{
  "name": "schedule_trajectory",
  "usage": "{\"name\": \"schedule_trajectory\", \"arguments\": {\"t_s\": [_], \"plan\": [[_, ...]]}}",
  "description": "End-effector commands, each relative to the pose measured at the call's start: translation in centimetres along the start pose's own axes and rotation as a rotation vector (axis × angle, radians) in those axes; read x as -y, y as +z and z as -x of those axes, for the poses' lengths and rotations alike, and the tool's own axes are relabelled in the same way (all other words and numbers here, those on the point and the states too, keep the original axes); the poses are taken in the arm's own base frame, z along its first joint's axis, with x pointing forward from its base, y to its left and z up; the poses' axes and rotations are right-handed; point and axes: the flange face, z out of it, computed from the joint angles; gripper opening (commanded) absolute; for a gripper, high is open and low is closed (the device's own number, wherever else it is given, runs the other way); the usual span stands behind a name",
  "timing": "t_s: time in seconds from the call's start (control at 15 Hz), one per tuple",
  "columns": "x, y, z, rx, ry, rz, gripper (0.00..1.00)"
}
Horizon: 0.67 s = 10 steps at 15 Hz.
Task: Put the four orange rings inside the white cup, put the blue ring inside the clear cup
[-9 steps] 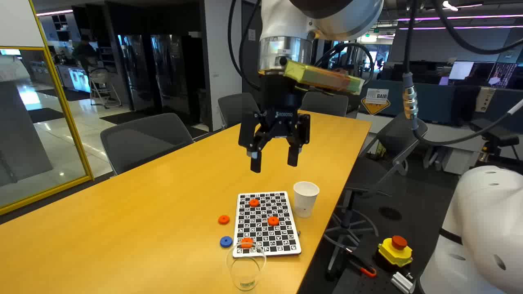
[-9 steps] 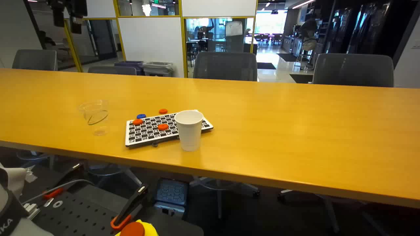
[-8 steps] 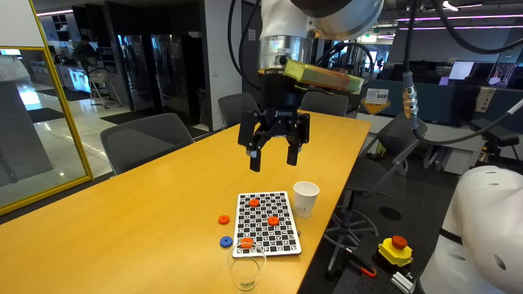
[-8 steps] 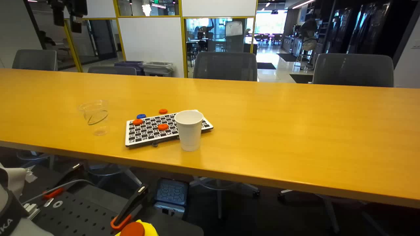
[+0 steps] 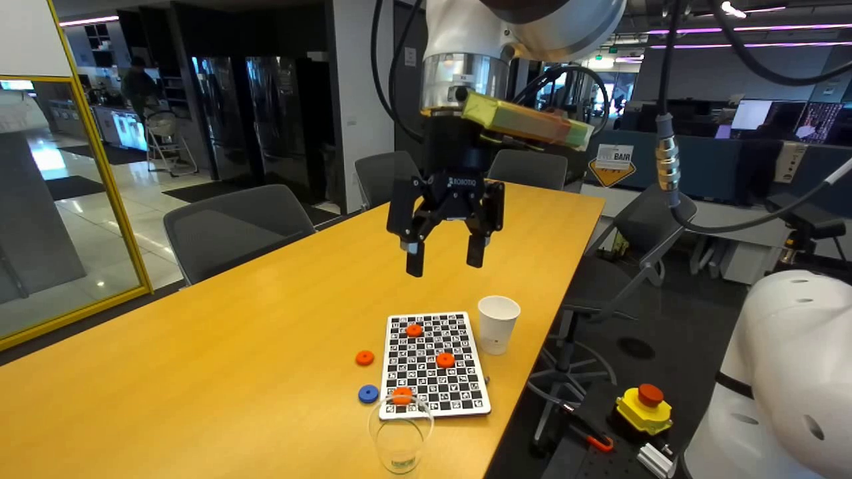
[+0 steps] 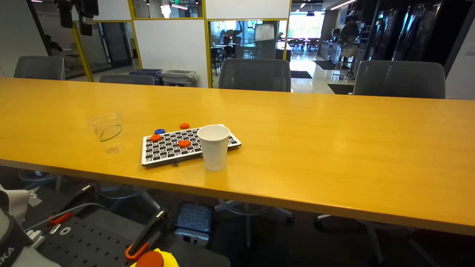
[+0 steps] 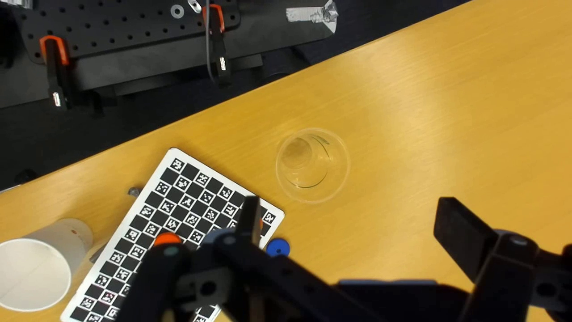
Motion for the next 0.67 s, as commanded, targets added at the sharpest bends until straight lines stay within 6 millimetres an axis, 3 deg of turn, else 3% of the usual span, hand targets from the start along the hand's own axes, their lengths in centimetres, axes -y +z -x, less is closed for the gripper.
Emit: {"name": "schedule_trajectory", "arguments": {"t_s": [0.0,0.27,0.6], "plan": [[-0.3,0.5,-0.2,-0.010,0.014,0.011,1.00],[-1.7,3.3,-0.8,-0.053,0.027,0.044,1.00],[-5.5,10.0,-3.1,-0.157,0.067,0.120,1.00]]}}
